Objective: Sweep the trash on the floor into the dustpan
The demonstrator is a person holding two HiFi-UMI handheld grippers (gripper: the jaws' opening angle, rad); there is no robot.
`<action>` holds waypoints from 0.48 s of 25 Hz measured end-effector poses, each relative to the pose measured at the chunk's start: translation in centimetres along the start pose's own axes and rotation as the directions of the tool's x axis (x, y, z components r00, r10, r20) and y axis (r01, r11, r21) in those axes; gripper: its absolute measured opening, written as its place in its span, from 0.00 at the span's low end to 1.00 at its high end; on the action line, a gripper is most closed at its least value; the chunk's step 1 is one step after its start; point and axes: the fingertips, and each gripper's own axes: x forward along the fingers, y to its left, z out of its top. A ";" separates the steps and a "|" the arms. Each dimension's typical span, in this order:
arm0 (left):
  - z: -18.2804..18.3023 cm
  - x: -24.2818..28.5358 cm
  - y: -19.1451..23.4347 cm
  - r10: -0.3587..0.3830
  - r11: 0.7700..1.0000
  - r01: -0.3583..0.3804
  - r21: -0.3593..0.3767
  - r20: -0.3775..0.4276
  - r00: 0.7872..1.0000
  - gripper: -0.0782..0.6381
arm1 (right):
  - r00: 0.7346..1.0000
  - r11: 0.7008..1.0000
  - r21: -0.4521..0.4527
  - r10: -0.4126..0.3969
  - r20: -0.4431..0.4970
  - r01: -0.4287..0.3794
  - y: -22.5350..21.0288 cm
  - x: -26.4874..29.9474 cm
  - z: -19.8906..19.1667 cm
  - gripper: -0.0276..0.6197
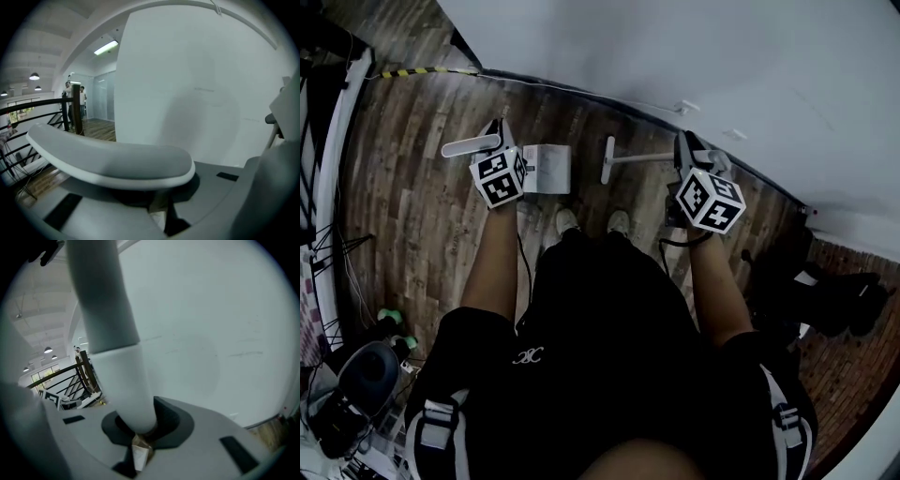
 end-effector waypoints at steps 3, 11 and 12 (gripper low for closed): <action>4.1 -1.9 -2.8 -0.053 0.998 0.052 0.042 0.017 0.998 0.17 | 0.999 0.999 -0.037 0.036 0.005 -0.036 -0.8 -0.9 1.2 0.13; 13.1 -7.2 -10.7 -0.139 0.981 0.128 0.148 0.065 0.988 0.16 | 0.989 0.992 -0.107 0.086 0.118 -0.074 -1.9 -3.5 6.0 0.13; 13.5 -7.6 -11.2 -0.142 0.980 0.130 0.150 0.067 0.988 0.17 | 0.988 0.990 -0.116 0.090 0.128 -0.075 -1.9 -3.8 6.4 0.13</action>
